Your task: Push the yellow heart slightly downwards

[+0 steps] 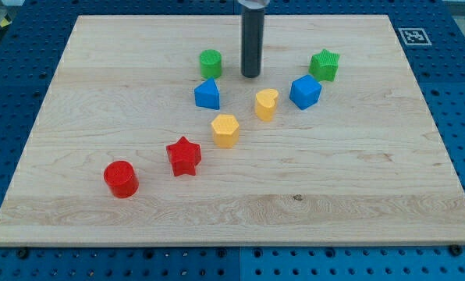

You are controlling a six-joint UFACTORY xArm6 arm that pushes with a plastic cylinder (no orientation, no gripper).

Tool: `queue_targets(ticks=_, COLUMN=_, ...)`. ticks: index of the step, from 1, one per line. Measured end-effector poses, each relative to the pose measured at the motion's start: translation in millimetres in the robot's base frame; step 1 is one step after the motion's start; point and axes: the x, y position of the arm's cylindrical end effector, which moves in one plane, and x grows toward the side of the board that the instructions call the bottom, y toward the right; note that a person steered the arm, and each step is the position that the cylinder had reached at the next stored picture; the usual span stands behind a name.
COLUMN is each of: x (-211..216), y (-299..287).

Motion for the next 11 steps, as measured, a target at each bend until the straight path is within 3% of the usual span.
queue_targets(ticks=3, x=27.9, y=24.5)
queue_targets(ticks=8, x=75.7, y=2.0)
queue_targets(ticks=10, x=79.6, y=79.9)
queue_targets(ticks=11, x=101.3, y=111.2)
